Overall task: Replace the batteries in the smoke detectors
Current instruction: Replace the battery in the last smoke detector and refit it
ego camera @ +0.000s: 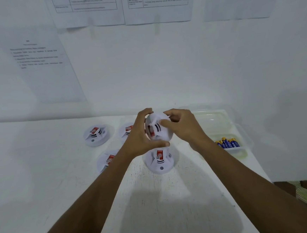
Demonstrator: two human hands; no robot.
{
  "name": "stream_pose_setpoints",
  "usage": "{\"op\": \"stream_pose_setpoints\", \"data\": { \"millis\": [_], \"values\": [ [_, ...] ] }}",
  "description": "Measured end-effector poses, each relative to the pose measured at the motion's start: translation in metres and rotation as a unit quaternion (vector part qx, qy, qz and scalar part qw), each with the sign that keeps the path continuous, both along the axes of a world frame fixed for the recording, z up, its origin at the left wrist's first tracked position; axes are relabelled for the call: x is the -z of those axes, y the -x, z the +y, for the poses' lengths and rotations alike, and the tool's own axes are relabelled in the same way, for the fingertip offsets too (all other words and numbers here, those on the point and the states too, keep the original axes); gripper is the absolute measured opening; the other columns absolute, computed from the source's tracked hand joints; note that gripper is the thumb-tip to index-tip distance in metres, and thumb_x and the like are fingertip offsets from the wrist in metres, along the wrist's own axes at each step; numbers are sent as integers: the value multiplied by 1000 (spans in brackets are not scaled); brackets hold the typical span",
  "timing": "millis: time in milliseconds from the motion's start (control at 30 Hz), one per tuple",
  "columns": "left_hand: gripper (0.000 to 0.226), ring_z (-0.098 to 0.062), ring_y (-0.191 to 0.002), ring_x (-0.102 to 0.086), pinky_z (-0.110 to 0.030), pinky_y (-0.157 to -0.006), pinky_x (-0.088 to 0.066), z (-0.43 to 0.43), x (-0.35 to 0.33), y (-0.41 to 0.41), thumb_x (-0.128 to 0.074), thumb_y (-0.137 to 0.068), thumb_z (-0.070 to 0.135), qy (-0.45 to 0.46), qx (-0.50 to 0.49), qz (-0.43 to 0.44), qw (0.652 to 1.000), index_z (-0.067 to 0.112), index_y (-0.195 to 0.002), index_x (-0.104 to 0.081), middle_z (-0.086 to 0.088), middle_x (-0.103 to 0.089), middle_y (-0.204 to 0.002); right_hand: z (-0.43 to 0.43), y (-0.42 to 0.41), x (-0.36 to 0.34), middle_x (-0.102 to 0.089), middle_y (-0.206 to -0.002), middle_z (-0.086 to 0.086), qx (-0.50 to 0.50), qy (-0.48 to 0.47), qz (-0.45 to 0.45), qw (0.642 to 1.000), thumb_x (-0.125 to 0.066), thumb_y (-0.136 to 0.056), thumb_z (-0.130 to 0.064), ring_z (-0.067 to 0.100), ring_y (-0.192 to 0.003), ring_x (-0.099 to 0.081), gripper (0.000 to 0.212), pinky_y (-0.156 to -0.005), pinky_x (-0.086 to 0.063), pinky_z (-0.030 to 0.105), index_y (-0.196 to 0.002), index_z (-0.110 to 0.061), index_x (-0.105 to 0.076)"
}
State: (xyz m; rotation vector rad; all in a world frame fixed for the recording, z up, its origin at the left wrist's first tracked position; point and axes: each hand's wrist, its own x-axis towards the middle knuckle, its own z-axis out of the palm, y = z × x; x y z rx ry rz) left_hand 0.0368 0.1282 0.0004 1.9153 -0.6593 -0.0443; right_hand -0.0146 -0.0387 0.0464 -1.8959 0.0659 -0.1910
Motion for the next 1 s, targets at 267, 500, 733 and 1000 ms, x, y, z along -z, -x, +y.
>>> {"op": "stream_pose_setpoints", "data": {
  "millis": [267,500,733,1000],
  "values": [
    [52,-20,-101,-68,-39,-75,-61,7,1,22,-74,-81,29,120,26,142,982,34,-127,-49,0,-64,-117,-13,10,16,-73,-102,4,26,-142,2,989,-67,-92,-27,24,-98,-69,18,-81,-59,38,-109,-26,-69],
    [53,-21,-110,-65,-43,-75,-61,6,18,31,-72,-87,25,168,-50,143,974,35,-134,-49,3,-62,-123,-6,40,48,-67,-115,-11,-17,-98,-28,995,-80,-81,-18,16,-96,-71,46,-77,-61,34,-119,-35,-60],
    [48,6,-101,-63,-14,-66,-54,2,14,41,-70,-86,21,139,-71,67,986,27,-129,-51,20,-60,-114,1,43,62,-64,-118,-7,35,1,-109,993,-84,-74,-15,16,-97,-68,53,-71,-61,26,-117,-31,-57],
    [48,11,-98,-62,-17,-65,-56,5,12,46,-70,-85,17,142,-56,58,986,30,-127,-50,18,-59,-116,1,48,63,-64,-116,-8,37,28,-129,990,-86,-72,-25,18,-95,-68,58,-70,-61,29,-121,-26,-56]
  ]
}}
